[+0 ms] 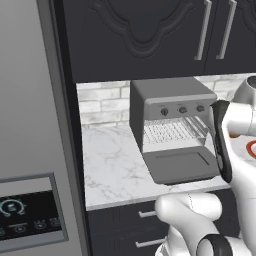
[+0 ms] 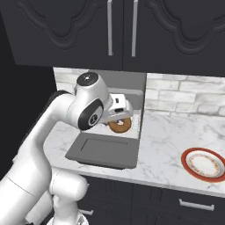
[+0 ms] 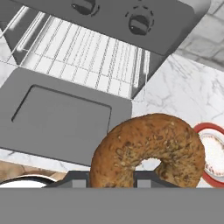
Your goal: Pick up the bagel from the plate, place it on the toaster oven rack, close the door, and set the timer.
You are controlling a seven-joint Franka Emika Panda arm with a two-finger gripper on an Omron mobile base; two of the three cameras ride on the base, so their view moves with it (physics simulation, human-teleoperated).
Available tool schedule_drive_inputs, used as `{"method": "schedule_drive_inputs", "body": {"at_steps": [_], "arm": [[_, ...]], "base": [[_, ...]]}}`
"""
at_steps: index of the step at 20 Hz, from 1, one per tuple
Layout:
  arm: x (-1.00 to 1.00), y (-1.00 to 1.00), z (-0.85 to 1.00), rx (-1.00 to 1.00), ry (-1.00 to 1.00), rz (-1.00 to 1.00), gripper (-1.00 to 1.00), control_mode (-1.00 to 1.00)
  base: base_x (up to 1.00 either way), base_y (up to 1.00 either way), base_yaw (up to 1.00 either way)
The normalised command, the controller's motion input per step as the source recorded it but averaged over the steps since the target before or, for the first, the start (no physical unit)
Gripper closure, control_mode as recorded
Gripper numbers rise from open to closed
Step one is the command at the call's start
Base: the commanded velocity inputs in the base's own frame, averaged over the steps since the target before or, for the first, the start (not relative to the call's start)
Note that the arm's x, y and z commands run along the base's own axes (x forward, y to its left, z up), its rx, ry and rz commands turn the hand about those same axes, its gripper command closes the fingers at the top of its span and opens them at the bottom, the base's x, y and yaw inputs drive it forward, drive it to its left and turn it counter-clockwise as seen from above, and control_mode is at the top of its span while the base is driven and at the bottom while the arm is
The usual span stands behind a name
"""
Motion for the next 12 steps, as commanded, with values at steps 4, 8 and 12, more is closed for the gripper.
{"method": "schedule_drive_inputs", "body": {"at_steps": [4, 8, 12], "arm": [[0.00, 0.61, 0.12, 0.00, 0.00, 0.00, 1.00, -1.00], [0.00, 0.61, 0.04, 0.00, 0.00, 0.00, 1.00, -1.00], [0.00, 0.58, 0.00, 0.00, 0.00, 0.00, 1.00, -1.00]], "base": [[0.00, 0.00, 0.00], [0.00, 0.00, 0.00], [0.00, 0.00, 0.00]]}}
